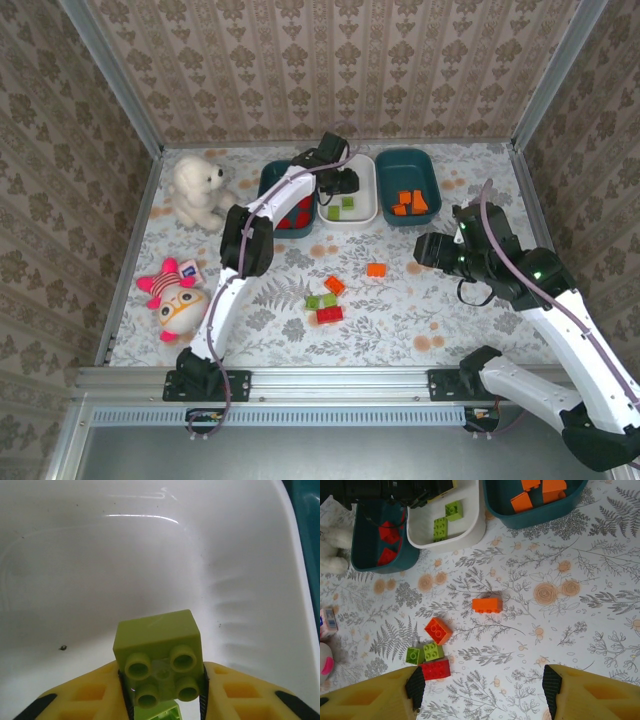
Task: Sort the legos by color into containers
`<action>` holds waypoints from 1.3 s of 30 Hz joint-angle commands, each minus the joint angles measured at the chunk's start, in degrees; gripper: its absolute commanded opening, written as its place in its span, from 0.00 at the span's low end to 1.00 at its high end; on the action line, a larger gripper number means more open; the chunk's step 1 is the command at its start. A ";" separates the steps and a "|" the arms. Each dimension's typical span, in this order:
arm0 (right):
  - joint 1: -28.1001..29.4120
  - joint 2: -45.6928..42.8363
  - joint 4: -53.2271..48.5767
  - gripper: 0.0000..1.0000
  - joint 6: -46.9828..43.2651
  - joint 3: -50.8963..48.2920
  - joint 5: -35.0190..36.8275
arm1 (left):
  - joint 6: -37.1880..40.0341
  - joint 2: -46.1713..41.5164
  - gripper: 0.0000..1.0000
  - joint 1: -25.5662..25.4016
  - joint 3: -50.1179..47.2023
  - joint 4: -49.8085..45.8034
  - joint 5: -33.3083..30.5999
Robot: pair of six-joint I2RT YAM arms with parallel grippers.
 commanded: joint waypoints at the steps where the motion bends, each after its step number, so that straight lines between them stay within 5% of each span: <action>1: -1.00 0.58 0.90 0.67 -1.58 -0.06 -2.39 | -1.79 -0.26 0.41 -0.16 0.36 0.31 1.81; 9: -2.04 3.97 2.33 0.69 -2.53 1.24 -4.08 | -2.08 -3.62 0.55 0.05 0.05 -1.67 2.35; 18: -0.69 10.97 2.74 0.67 -6.93 5.87 -3.87 | -3.82 -17.02 0.56 1.01 -4.24 -1.06 -0.04; 30: 17.07 32.89 4.81 0.67 -13.43 6.89 -5.21 | -11.03 -63.80 0.57 5.36 -64.33 7.52 -4.69; 36: 22.21 43.19 5.47 1.00 -10.60 6.04 -11.10 | -16.39 -87.36 0.61 5.20 -86.75 0.49 -8.90; 39: 24.17 46.27 6.28 1.00 -9.27 6.85 -10.82 | -18.90 -97.99 0.61 5.23 -93.17 -4.09 -10.63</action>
